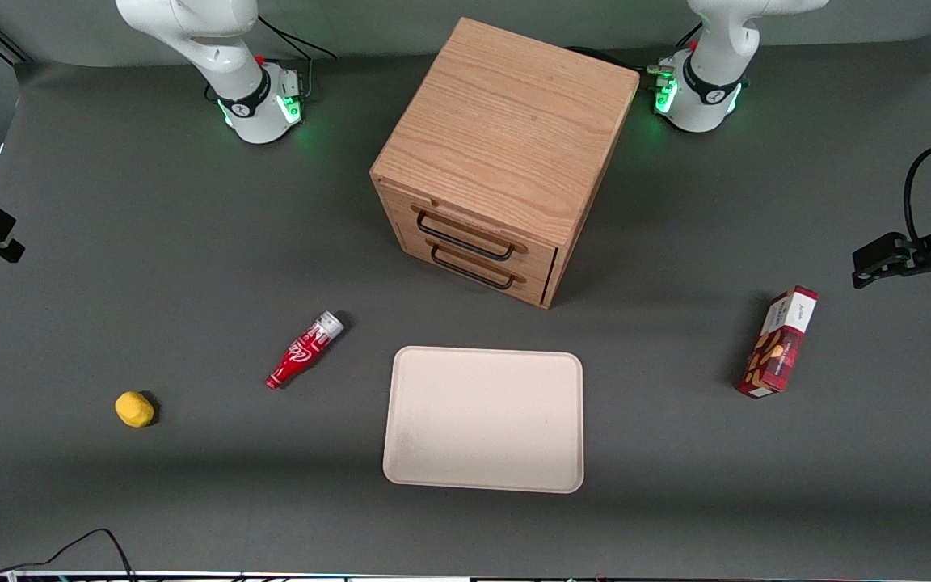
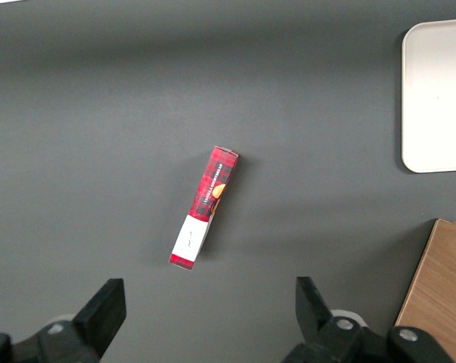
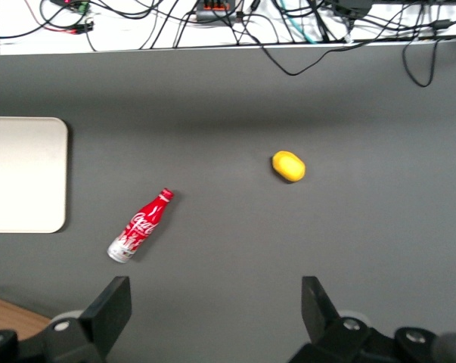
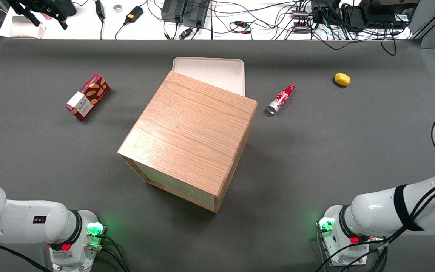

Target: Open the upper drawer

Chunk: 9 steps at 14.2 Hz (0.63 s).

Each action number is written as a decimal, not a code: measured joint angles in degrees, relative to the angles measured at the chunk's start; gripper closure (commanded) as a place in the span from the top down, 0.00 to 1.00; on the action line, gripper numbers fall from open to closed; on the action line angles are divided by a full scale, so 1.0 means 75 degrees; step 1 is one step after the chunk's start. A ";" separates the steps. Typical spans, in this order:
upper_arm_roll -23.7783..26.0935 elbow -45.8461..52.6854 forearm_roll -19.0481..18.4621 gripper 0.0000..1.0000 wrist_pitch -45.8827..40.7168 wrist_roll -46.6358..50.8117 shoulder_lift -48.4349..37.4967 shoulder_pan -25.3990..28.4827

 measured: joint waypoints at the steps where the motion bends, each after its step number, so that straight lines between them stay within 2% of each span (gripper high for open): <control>1: 0.0020 0.0023 -0.0045 1.00 -0.0005 0.0000 0.0021 0.0001; 5: 0.0114 0.0031 -0.0068 1.00 -0.0043 -0.0126 0.0053 0.0020; 9: 0.0377 0.0049 -0.0102 1.00 -0.0072 -0.1382 0.0134 0.0498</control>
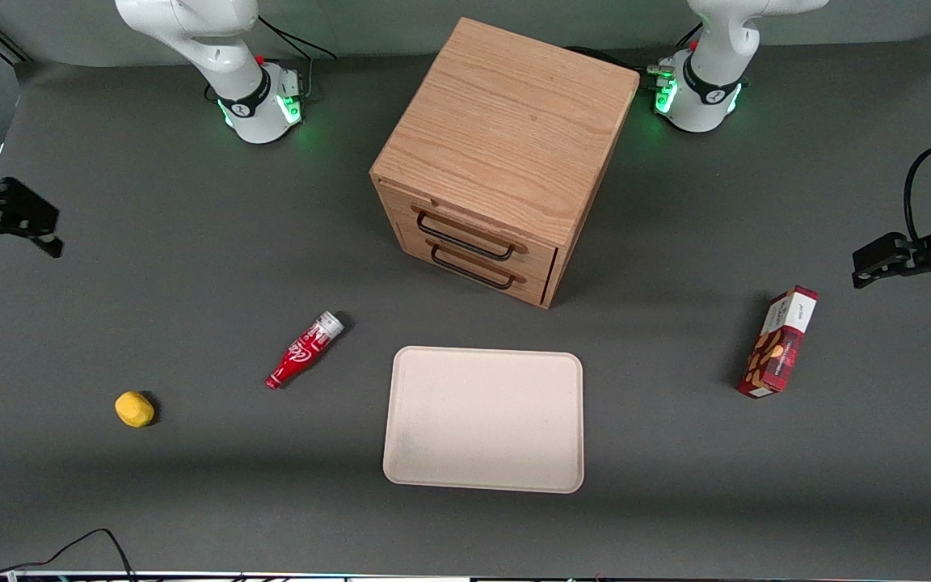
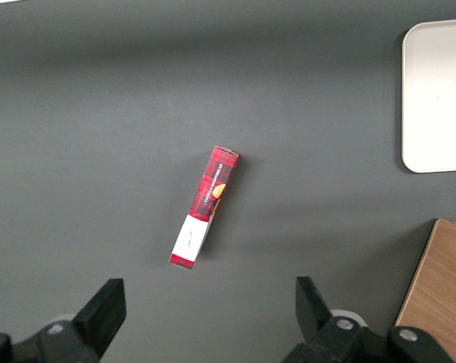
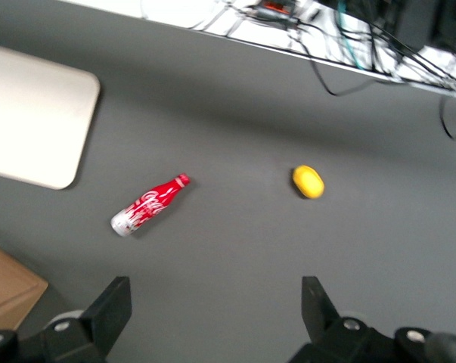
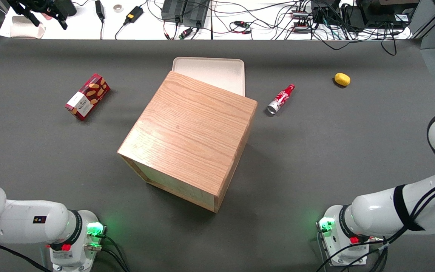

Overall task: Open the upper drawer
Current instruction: 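Move the right gripper toward the upper drawer's black handle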

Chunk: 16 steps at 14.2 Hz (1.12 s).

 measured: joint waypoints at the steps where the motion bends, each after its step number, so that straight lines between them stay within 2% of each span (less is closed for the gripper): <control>1: 0.0015 0.0029 -0.0007 1.00 0.0000 -0.0091 0.0053 0.0207; 5: 0.0077 0.0331 -0.0517 1.00 0.0000 -0.0360 0.0472 0.1563; 7: 0.0166 0.0608 -0.0597 1.00 0.0004 -0.0969 0.0759 0.1979; 10: 0.0788 0.0919 -0.0599 1.00 0.0083 -0.1503 0.1165 0.1974; 14: 0.1740 0.1005 -0.0541 1.00 0.0583 -0.1554 0.1800 0.1979; 16: 0.1932 0.1008 -0.0078 1.00 0.0882 -0.1555 0.2173 0.1992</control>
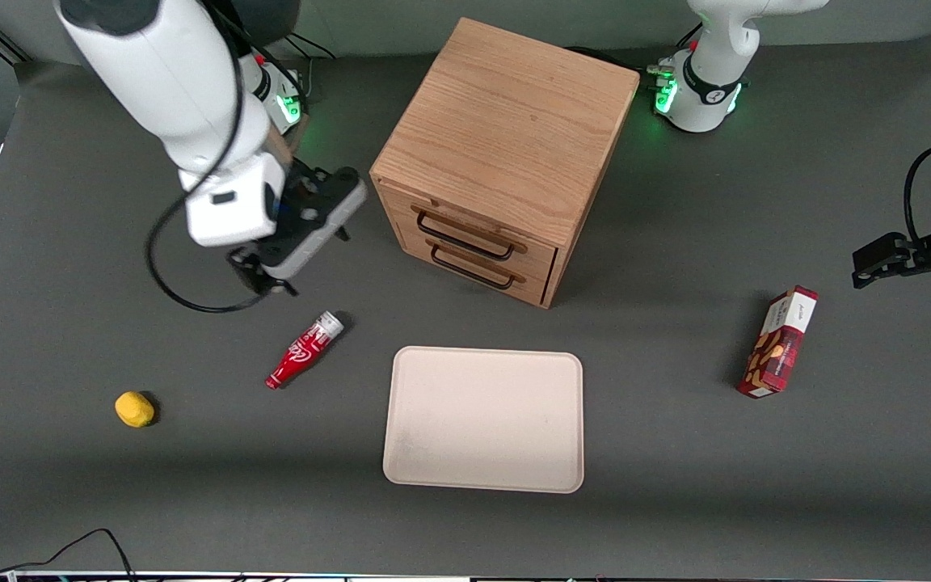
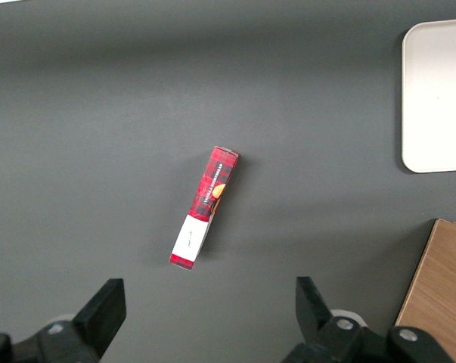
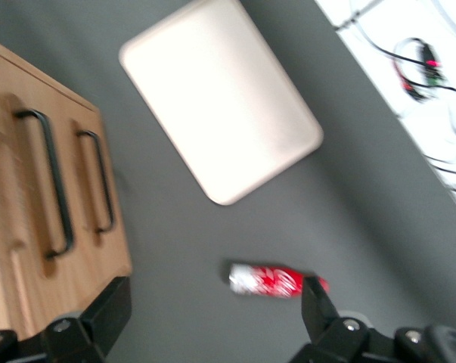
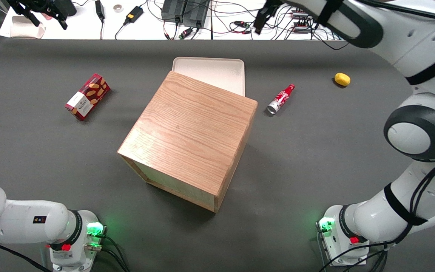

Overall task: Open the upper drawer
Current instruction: 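Move the right gripper toward the upper drawer's black handle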

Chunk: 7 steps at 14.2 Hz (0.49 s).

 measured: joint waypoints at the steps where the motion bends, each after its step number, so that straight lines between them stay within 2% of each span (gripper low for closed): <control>1: 0.0008 0.0004 0.0399 1.00 0.0138 -0.0020 0.0170 -0.0003; 7: 0.0221 0.0052 0.2013 1.00 0.0565 -0.0697 0.1023 -0.0031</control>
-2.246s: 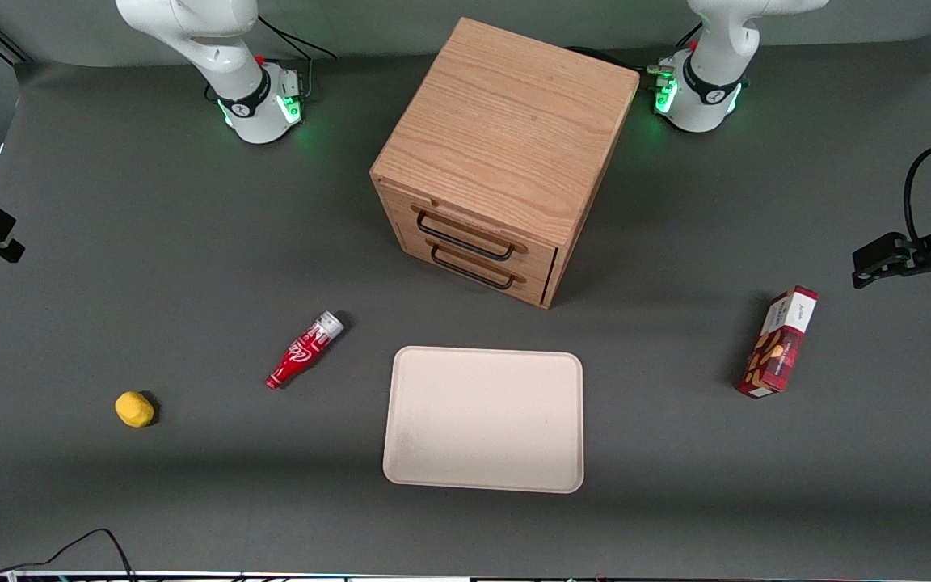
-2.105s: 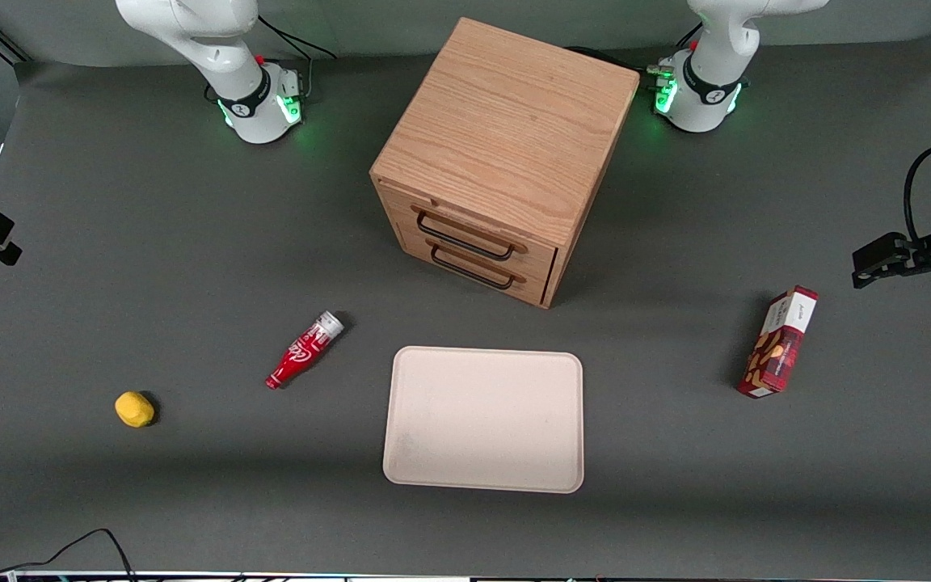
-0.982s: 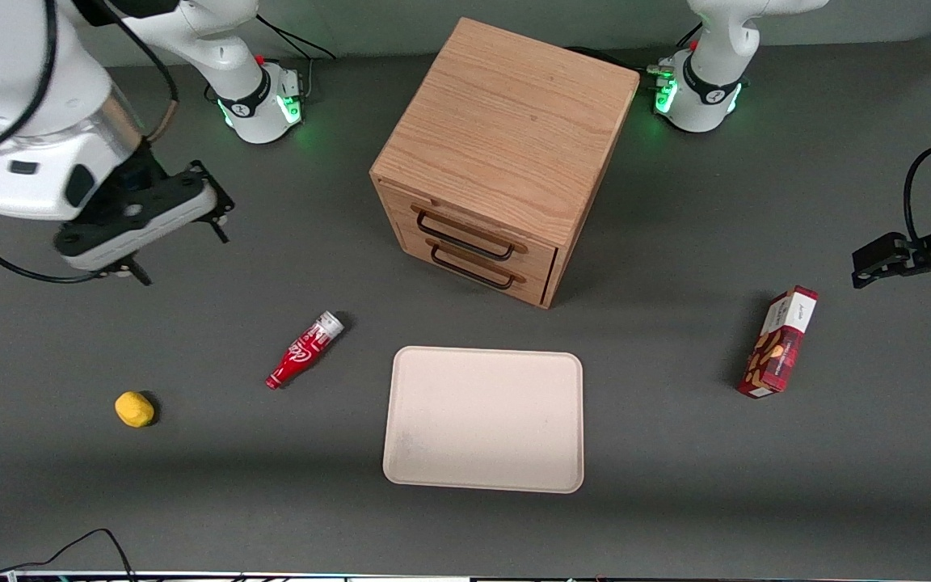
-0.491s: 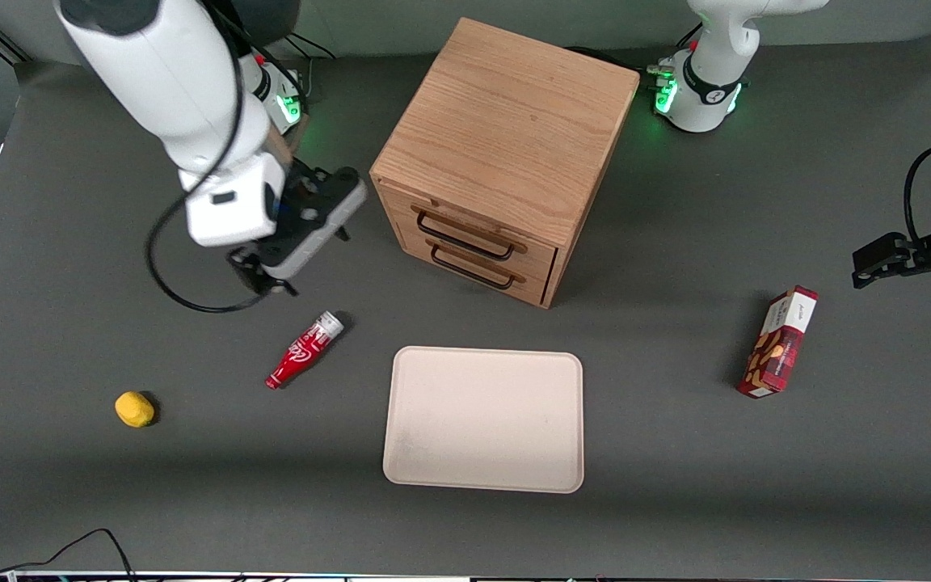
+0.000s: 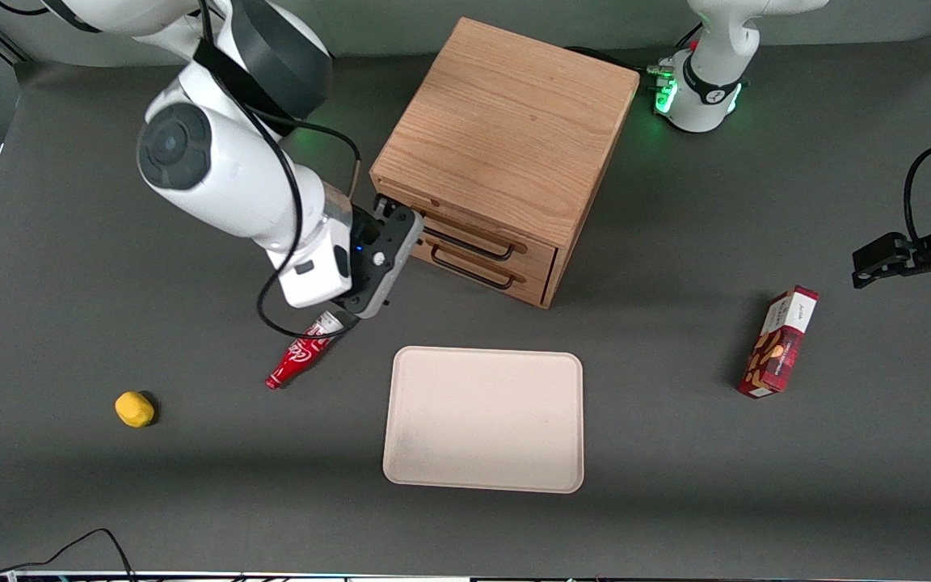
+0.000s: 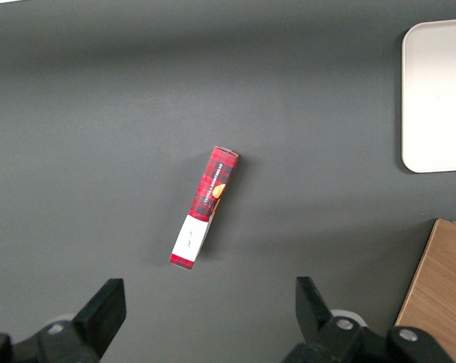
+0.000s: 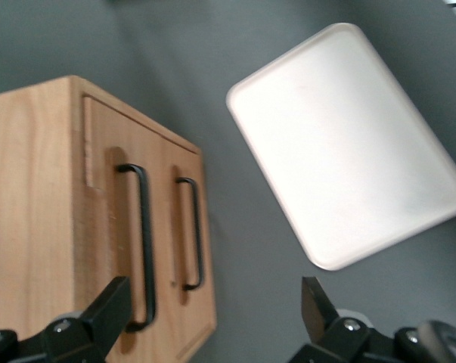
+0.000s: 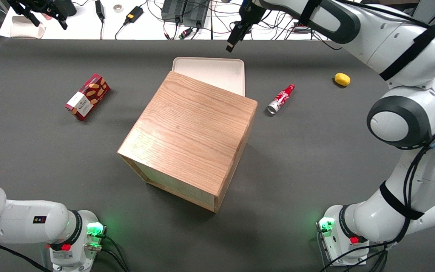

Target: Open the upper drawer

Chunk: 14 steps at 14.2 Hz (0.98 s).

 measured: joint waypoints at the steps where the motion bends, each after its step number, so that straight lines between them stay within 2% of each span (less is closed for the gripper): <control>1: 0.0030 0.0012 0.0088 1.00 0.0000 -0.0015 0.0086 0.0001; 6: 0.0089 -0.0082 0.0159 1.00 0.0052 -0.0031 0.0568 0.0011; 14: 0.0519 -0.1215 0.0163 1.00 0.1223 -0.0033 0.0727 0.0053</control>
